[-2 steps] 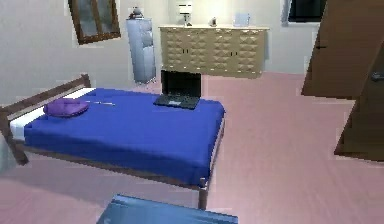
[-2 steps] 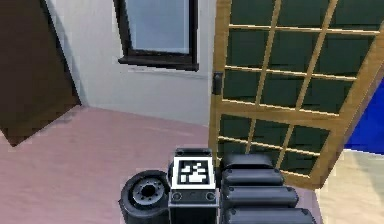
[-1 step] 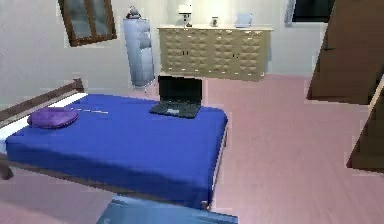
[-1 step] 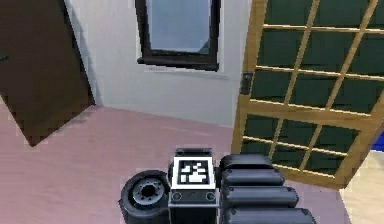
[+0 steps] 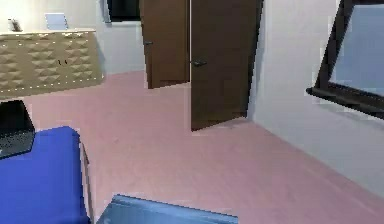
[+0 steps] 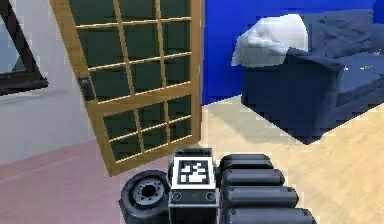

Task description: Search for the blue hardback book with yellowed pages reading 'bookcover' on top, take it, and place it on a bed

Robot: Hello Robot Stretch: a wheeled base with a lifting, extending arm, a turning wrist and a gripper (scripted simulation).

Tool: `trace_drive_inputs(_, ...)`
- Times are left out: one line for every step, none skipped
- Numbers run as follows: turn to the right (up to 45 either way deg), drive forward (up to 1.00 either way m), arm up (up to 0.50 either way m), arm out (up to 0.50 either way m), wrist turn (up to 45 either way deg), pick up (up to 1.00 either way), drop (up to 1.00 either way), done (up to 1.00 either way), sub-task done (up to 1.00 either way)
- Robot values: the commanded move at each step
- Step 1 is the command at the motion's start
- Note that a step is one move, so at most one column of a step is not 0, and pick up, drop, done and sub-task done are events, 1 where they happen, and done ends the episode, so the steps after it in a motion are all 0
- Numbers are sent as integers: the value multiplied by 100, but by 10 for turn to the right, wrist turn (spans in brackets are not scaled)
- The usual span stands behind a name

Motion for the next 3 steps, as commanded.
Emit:
trace_drive_inputs(450,0,0,0,0,0,0,0,0)
trace_drive_inputs(150,0,0,0,0,0,0,0,0)
trace_drive_inputs(0,5,0,0,0,0,0,0,0)
